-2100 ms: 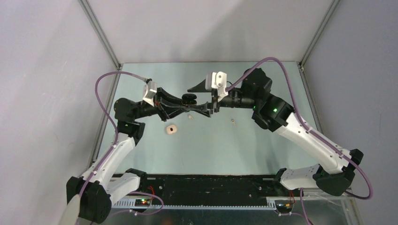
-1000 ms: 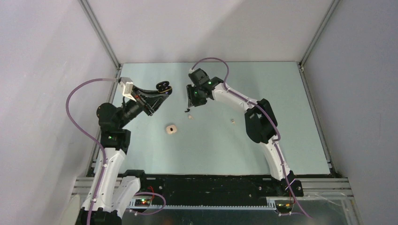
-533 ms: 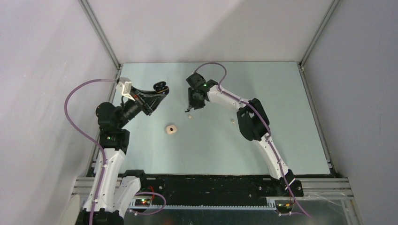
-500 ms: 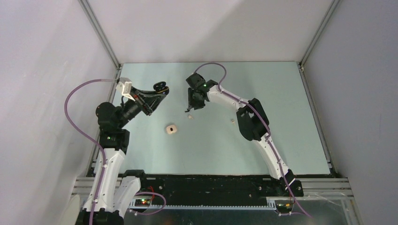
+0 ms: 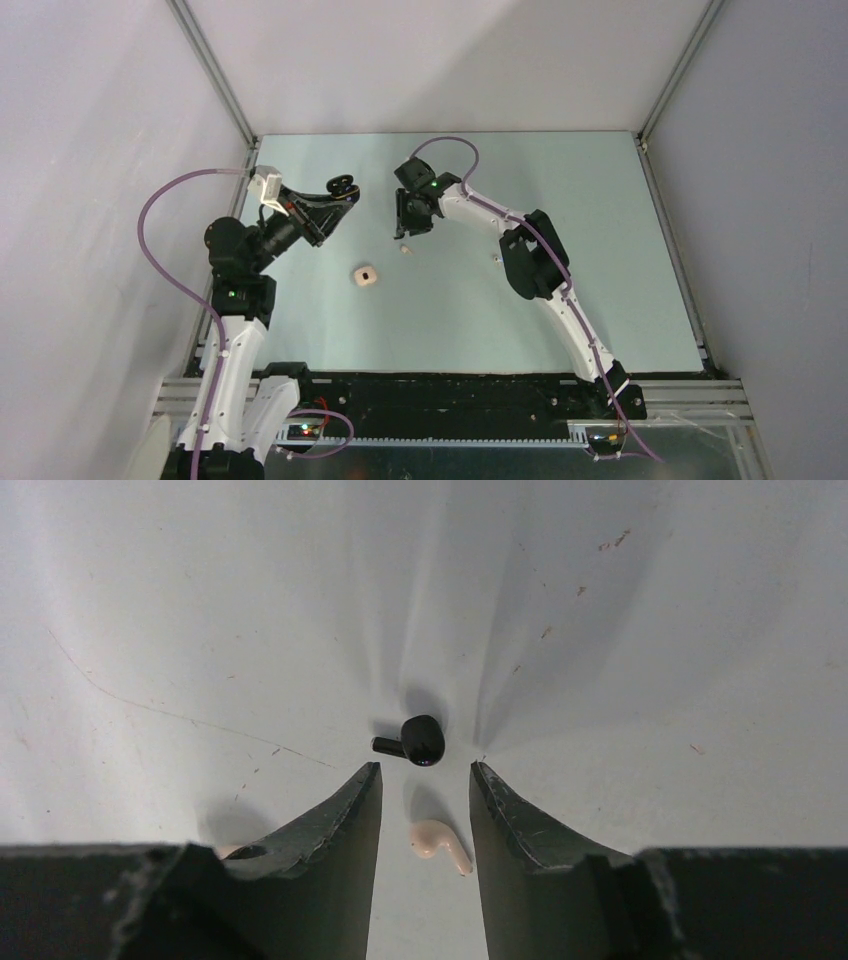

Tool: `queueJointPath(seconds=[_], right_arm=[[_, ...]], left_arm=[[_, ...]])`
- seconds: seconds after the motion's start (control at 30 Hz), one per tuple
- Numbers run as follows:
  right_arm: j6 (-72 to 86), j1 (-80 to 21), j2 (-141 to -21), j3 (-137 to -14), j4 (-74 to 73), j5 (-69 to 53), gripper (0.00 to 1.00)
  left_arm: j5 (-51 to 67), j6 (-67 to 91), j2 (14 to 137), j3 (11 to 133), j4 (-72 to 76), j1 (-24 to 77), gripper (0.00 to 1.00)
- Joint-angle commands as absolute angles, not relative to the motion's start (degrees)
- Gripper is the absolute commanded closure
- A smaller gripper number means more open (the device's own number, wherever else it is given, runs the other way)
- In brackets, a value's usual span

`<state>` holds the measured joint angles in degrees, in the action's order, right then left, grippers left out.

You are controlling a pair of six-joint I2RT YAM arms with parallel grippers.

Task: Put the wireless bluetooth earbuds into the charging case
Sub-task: Pick up the right earbud from the center of the board.

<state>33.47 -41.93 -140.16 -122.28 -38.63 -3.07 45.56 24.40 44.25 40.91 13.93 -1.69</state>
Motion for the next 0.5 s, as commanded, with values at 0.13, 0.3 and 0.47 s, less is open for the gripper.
queueJointPath(seconds=[0.13, 0.3, 0.47], right_arm=[[34.0, -42.3, -142.3, -125.6, -37.6, -2.2, 0.62], [34.0, -42.3, -143.1, -125.6, -37.7, -1.3, 0.65], [34.0, -42.1, -143.5, -125.7, -37.6, -0.4, 0.66]], left_arm=[[45.5, 23.3, 44.3, 41.4, 14.8, -2.5, 1.0], [45.3, 23.2, 44.6, 41.4, 14.8, -2.5, 1.0], [45.3, 23.4, 44.6, 41.1, 14.8, -2.6, 1.0]])
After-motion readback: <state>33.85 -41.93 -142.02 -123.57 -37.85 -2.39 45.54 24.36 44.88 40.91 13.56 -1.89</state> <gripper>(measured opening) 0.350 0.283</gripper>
